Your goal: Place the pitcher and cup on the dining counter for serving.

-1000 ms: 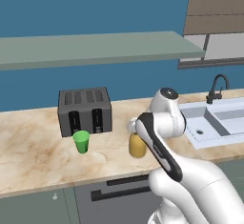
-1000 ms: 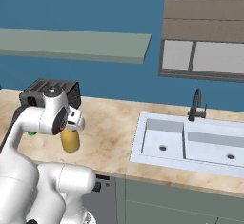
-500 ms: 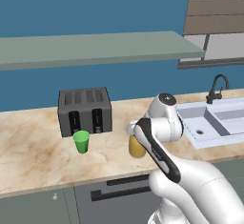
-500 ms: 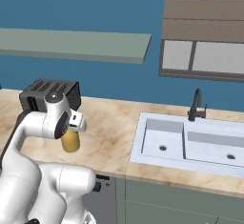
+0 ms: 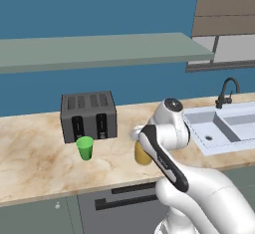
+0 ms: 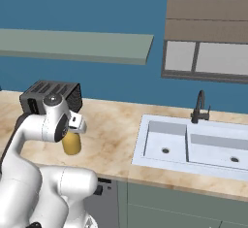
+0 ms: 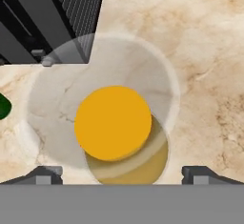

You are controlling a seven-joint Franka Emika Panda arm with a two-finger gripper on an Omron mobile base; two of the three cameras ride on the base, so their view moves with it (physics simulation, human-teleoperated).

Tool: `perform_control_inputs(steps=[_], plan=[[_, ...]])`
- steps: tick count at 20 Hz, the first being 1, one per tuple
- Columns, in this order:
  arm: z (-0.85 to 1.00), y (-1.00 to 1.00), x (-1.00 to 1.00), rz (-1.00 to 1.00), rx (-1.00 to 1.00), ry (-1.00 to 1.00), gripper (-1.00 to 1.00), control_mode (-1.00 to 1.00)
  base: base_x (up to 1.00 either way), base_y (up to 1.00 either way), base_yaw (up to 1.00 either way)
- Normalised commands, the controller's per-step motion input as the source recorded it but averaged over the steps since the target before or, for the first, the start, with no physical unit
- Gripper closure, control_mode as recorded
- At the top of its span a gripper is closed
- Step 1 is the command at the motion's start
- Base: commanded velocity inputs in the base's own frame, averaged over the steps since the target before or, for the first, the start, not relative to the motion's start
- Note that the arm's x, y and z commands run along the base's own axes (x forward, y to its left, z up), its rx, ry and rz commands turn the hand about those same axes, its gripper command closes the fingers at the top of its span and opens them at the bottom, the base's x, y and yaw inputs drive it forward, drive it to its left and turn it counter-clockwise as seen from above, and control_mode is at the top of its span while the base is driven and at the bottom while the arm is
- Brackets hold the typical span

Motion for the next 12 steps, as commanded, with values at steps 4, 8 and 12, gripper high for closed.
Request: perform_control_inputs(steps=[4, 8, 12], plan=[[0.00, 0.05, 0.12, 0.00, 0.00, 0.00, -1.00, -1.00, 0.00, 0.00, 0.00], [0.00, 0.00, 0.18, 0.00, 0.00, -0.03, -1.00, -1.00, 0.00, 0.00, 0.00], [0.00, 0.00, 0.10, -0.01, 0.00, -0.06, -1.00, -1.00, 0.00, 0.00, 0.00]])
